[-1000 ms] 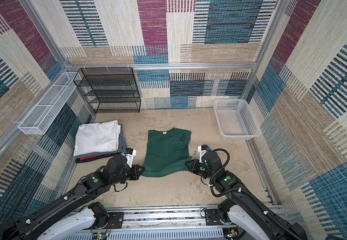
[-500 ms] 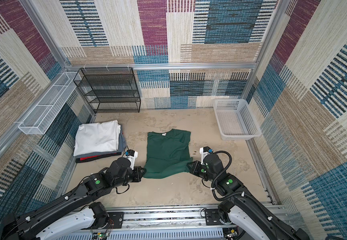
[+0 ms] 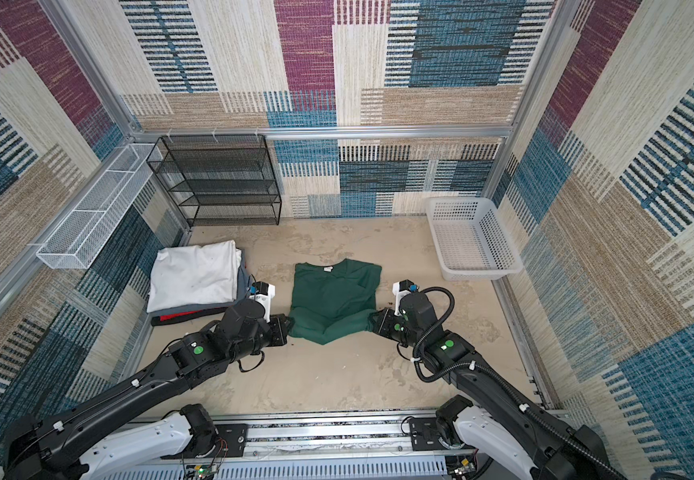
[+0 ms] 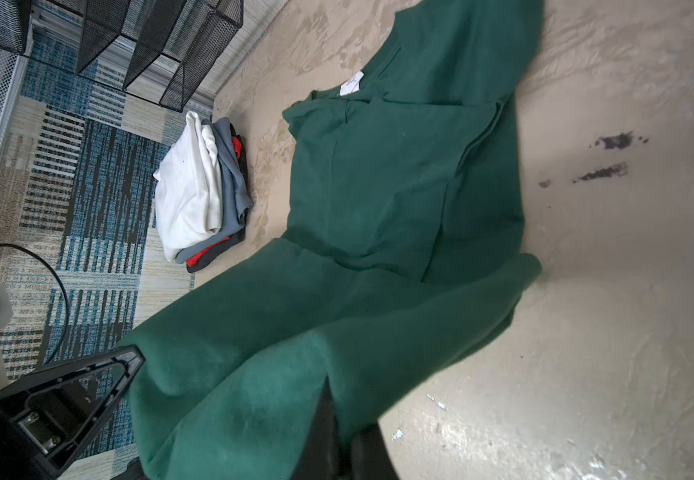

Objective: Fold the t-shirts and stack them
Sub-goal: 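Lift the nearer edge with both grippers and fold it over toward the collar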

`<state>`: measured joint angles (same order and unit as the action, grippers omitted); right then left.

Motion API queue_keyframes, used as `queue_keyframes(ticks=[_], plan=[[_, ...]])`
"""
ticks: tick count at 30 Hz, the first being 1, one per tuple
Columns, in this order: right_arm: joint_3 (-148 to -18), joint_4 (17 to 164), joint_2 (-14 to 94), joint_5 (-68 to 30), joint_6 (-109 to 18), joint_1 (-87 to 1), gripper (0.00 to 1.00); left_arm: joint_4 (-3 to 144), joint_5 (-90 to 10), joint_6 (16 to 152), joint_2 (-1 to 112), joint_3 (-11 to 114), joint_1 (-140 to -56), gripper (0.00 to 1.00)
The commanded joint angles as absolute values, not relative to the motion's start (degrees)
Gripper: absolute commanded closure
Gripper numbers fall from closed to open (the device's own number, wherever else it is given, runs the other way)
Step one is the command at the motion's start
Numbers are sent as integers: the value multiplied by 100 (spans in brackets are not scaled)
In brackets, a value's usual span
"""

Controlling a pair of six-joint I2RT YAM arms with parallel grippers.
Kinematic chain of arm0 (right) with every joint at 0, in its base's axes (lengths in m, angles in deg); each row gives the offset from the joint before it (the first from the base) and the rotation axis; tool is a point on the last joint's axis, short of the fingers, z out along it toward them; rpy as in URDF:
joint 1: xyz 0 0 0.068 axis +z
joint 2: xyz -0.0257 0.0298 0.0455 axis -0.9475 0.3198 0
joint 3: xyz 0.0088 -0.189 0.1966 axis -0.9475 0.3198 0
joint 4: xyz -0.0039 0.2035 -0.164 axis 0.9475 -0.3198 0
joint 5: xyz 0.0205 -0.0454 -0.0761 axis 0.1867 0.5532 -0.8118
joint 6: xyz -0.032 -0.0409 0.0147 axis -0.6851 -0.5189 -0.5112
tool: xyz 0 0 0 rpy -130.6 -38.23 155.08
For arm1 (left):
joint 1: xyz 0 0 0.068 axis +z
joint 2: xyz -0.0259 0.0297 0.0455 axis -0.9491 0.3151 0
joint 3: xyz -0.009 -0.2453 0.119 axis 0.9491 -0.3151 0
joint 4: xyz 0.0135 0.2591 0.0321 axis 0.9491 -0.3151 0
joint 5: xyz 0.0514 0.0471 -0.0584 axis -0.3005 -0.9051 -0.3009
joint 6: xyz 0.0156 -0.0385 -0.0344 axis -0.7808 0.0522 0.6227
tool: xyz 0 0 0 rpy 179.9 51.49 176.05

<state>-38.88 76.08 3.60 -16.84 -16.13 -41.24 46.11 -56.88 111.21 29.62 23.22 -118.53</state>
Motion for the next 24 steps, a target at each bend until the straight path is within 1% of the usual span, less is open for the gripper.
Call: queue_keyframes(ticks=[1,6,12,20,24], plan=[[-4033,8030,515,-1554,-1834,-4288,100,4747,-5891,10980,3131,2468,-11776,100],[-4201,8283,916,-1134,-2041,-4719,100,4710,-5769,10793,3521,2863,-11483,100],[-4583,8474,1697,-758,-2304,-4966,100,4796,-5509,10676,4076,3277,-11166,100],[-5189,8681,2933,-474,-2725,-5356,100,4916,-5274,10624,4845,3679,-10652,100],[-5705,8713,3706,-26,-2941,-5510,100,4955,-5150,10563,5243,3947,-10448,100]])
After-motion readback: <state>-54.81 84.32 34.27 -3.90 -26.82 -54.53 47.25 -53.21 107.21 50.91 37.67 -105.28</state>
